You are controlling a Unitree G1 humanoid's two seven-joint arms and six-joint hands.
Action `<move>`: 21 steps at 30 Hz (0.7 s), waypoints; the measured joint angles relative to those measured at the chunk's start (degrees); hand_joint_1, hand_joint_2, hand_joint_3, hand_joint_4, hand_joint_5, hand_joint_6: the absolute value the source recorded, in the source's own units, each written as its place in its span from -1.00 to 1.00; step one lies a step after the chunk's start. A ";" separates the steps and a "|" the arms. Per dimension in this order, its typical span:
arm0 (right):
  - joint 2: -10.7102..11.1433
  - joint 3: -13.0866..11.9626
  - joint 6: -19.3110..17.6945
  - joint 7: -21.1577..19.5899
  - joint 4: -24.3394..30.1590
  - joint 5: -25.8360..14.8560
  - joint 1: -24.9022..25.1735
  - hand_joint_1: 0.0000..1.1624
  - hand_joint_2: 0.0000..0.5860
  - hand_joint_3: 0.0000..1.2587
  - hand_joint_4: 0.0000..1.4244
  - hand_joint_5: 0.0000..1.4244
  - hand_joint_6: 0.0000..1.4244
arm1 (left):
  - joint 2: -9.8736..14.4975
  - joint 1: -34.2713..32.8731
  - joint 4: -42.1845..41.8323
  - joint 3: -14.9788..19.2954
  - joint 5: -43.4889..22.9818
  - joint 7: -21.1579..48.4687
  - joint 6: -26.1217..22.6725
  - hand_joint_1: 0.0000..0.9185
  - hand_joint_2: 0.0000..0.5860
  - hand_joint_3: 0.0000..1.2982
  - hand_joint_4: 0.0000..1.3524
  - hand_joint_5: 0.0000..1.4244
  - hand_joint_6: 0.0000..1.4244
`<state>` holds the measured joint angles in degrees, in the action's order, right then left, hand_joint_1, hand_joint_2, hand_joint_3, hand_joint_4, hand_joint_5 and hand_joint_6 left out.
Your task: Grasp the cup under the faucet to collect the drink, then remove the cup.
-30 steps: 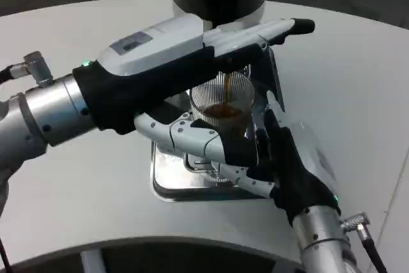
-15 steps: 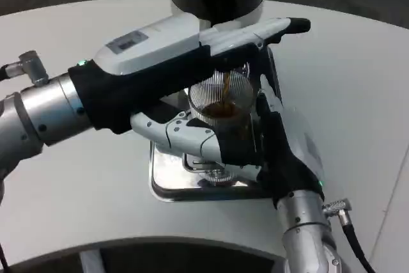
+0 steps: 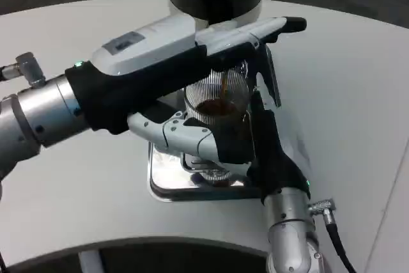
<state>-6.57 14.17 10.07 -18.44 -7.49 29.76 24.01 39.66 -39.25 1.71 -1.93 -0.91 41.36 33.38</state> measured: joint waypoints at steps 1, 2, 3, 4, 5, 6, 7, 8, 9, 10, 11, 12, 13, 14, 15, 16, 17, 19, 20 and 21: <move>0.00 -0.03 -0.25 -0.49 -0.51 -0.21 0.21 0.37 -0.46 -1.00 -1.00 -1.00 -0.95 | 0.01 0.12 0.03 0.08 -0.16 0.00 0.01 -1.00 -0.65 -1.00 -1.00 -0.90 -0.94; 0.01 -0.12 -0.87 -1.08 -1.24 -0.49 0.43 0.38 -0.46 -1.00 -1.00 -1.00 -0.95 | 0.02 0.19 0.11 0.15 -0.30 0.00 0.01 -1.00 -0.65 -1.00 -1.00 -0.90 -0.94; 0.01 -0.17 -1.19 -1.56 -1.53 -0.75 0.49 0.38 -0.46 -1.00 -0.99 -1.00 -0.94 | 0.03 0.21 0.14 0.20 -0.33 0.00 0.01 -1.00 -0.65 -1.00 -1.00 -0.90 -0.94; 0.02 -0.20 -1.54 -2.07 -1.77 -1.04 0.56 0.38 -0.46 -1.00 -0.99 -1.00 -0.93 | 0.05 0.20 0.21 0.24 -0.41 0.00 0.01 -1.00 -0.65 -1.00 -1.00 -0.90 -0.94; 0.02 -0.29 -1.96 -2.54 -2.22 -1.32 0.66 0.38 -0.46 -1.00 -0.98 -1.00 -0.93 | 0.06 0.20 0.28 0.26 -0.51 0.00 0.01 -1.00 -0.65 -1.00 -1.00 -0.90 -0.94; 0.03 -0.29 -2.41 -3.00 -2.70 -1.65 0.80 0.39 -0.46 -1.00 -0.97 -1.00 -0.92 | 0.07 0.20 0.34 0.28 -0.57 0.00 0.02 -1.00 -0.65 -1.00 -1.00 -0.90 -0.94; 0.05 -0.30 -3.04 -3.63 -3.33 -1.84 0.94 0.39 -0.46 -1.00 -0.96 -1.00 -0.92 | 0.07 0.20 0.42 0.32 -0.64 0.00 0.04 -1.00 -0.65 -1.00 -1.00 -0.90 -0.94; 0.05 -0.30 -3.28 -3.85 -3.52 -1.97 1.00 0.39 -0.45 -1.00 -0.96 -0.99 -0.92 | 0.07 0.21 0.49 0.37 -0.70 0.01 0.05 -1.00 -0.65 -1.00 -1.00 -0.90 -0.94; 0.07 -0.31 -3.70 -4.28 -3.97 -2.20 1.15 0.39 -0.44 -1.00 -0.95 -0.98 -0.91 | 0.07 0.20 0.60 0.48 -0.80 0.01 0.05 -1.00 -0.65 -1.00 -1.00 -0.90 -0.94; 0.08 -0.33 -4.01 -4.50 -4.27 -2.38 1.24 0.39 -0.43 -1.00 -0.95 -0.98 -0.90 | 0.07 0.20 0.65 0.55 -0.85 0.01 0.04 -1.00 -0.65 -1.00 -1.00 -0.90 -0.94; 0.09 -0.33 -4.17 -4.65 -4.51 -2.47 1.35 0.39 -0.43 -1.00 -0.95 -0.98 -0.90 | 0.07 0.21 0.68 0.61 -0.88 0.01 0.01 -1.00 -0.64 -1.00 -1.00 -0.90 -0.95; 0.12 -0.33 -4.36 -4.91 -4.89 -2.55 1.56 0.38 -0.41 -1.00 -0.94 -0.98 -0.90 | 0.07 0.21 0.73 0.68 -0.95 0.01 -0.05 -1.00 -0.63 -1.00 -1.00 -0.91 -0.96; 0.17 -0.36 -4.73 -5.12 -5.49 -2.67 1.91 0.38 -0.41 -1.00 -0.94 -0.98 -0.90 | 0.07 0.21 0.86 0.90 -1.16 0.00 -0.27 -1.00 -0.63 -1.00 -1.00 -0.93 -0.97; 0.19 -0.36 -4.86 -5.20 -5.72 -2.72 2.06 0.38 -0.40 -1.00 -0.94 -0.98 -0.90 | 0.07 0.21 0.98 1.22 -1.34 -0.04 -0.57 -1.00 -0.63 -1.00 -1.00 -0.95 -0.99; 0.20 -0.35 -5.00 -5.29 -5.90 -2.81 2.17 0.38 -0.40 -1.00 -0.94 -0.98 -0.90 | 0.07 0.21 1.12 1.56 -1.56 -0.17 -0.93 -1.00 -0.63 -1.00 -1.00 -0.95 -1.00; 0.21 -0.34 -5.13 -5.36 -6.05 -2.85 2.22 0.38 -0.40 -1.00 -0.94 -0.97 -0.90 | 0.07 0.21 1.28 1.86 -1.77 -0.45 -1.33 -1.00 -0.61 -1.00 -1.00 -0.96 -1.00; 0.22 -0.33 -5.24 -5.48 -6.19 -2.90 2.29 0.38 -0.40 -1.00 -0.94 -0.97 -0.90 | 0.07 0.27 1.53 2.35 -2.19 -0.58 -1.89 -1.00 -0.61 -1.00 -1.00 -0.97 -1.00; 0.22 -0.29 -5.58 -5.69 -6.45 -2.98 2.33 0.38 -0.40 -1.00 -0.94 -0.97 -0.90 | 0.06 0.64 2.09 3.70 -3.00 -1.11 -2.77 -1.00 -0.61 -1.00 -1.00 -0.97 -1.00; 0.22 -0.27 -5.79 -5.75 -6.60 -3.01 2.34 0.38 -0.40 -1.00 -0.94 -0.97 -0.90 | 0.05 0.87 2.23 4.17 -3.08 -1.36 -2.83 -1.00 -0.61 -1.00 -1.00 -0.97 -1.00; 0.22 -0.22 -6.03 -5.89 -6.83 -3.03 2.36 0.39 -0.39 -1.00 -0.93 -0.95 -0.88 | -0.03 1.42 2.29 4.90 -3.30 -1.74 -2.84 -1.00 -0.60 -1.00 -1.00 -0.97 -1.00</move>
<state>-6.35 13.95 4.04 -24.32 -14.32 26.73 26.37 39.63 -37.83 4.00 2.97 -4.21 39.62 30.54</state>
